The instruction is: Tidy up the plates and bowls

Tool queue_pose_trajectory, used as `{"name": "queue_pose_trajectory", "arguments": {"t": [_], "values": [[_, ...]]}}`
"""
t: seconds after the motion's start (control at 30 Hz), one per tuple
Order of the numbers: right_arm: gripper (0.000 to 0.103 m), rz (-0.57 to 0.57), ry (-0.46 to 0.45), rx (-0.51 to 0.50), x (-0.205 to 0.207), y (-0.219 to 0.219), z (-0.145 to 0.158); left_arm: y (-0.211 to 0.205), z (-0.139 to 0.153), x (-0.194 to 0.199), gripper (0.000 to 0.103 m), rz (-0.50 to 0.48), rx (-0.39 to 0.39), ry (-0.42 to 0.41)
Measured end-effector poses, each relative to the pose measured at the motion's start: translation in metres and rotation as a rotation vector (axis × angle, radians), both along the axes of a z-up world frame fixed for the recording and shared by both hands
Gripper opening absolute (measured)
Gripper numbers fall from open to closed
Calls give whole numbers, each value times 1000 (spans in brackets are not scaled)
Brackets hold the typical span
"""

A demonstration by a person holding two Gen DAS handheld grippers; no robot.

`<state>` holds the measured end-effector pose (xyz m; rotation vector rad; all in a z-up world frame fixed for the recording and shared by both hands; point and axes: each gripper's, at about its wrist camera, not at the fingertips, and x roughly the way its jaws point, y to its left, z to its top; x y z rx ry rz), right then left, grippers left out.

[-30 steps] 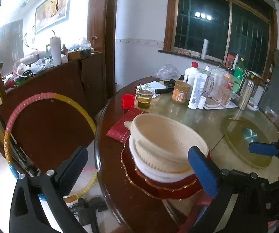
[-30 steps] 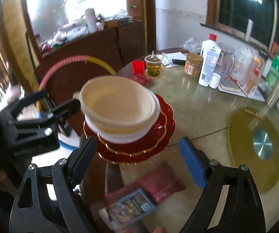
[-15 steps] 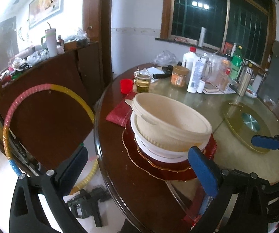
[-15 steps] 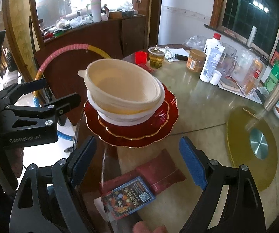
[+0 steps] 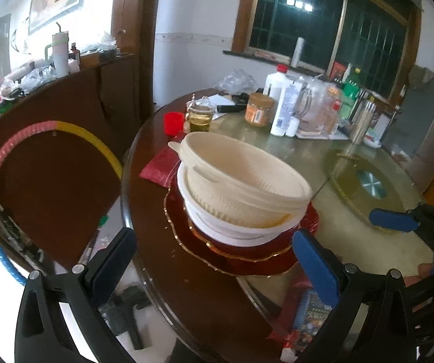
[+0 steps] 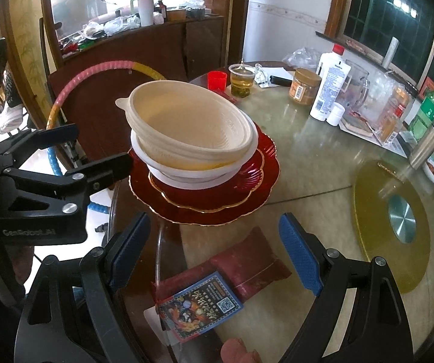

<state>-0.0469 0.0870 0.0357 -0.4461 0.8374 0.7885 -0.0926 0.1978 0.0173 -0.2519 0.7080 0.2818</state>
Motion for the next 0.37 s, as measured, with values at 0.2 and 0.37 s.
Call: {"name": "queue_pose_trajectory", "arguments": {"t": [0.2, 0.37], "values": [[87, -11, 4, -2, 2, -3, -1, 6, 2, 1, 103, 61, 18, -32], [87, -9, 5, -6, 3, -2, -3, 3, 0, 5, 103, 55, 46, -23]]}}
